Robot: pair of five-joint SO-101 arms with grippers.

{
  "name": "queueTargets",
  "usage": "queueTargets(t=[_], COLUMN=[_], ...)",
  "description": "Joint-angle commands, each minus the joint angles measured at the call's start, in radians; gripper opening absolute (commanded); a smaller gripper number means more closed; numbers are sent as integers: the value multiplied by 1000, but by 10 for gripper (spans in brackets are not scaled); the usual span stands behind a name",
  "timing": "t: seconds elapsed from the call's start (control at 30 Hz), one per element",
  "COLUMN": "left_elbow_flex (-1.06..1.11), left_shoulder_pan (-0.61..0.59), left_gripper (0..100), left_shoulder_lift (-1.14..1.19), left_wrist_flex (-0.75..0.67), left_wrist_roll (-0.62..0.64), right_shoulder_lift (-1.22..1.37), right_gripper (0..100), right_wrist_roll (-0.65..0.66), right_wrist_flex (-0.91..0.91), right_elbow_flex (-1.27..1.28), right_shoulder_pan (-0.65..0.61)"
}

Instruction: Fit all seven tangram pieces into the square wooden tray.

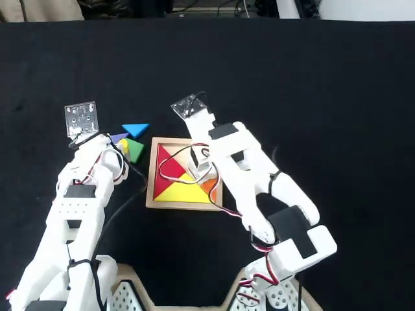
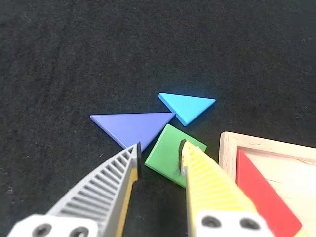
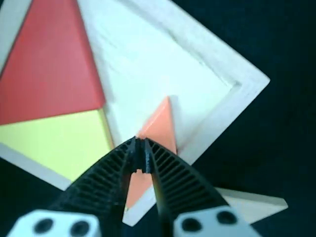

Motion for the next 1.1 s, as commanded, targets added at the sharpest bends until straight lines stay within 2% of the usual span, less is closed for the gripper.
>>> queueTargets(t=[0.0,0.17,0.23,0.43,0.57,0.67,0.87,1.0,1.07], left_elbow_flex=[-7,-30,-97,-564,-885,-1099,-1475,-1632,-1687], left_shoulder_pan=[15,-1,-36,-154,-143,-127,-134,-119,-120], left_gripper=[152,152,155,156,196,244,273,271,271], left_shoulder_lift=[-3,-5,0,133,368,592,977,1148,1217], left_wrist_flex=[-18,-14,48,539,812,956,1031,1134,1138], left_wrist_roll=[3,-17,-120,-416,-687,-769,-997,-1151,-1212], right_shoulder_lift=[-77,-237,-288,-286,-242,-208,-159,-150,-150], right_gripper=[11,11,11,11,11,11,11,11,11], right_wrist_roll=[11,3,2,2,2,2,3,9,9], right_wrist_flex=[25,-11,-83,-384,-376,-353,-348,-348,-351], right_elbow_flex=[-10,59,111,255,231,205,182,176,176], right_shoulder_pan=[21,54,92,204,210,210,212,212,212])
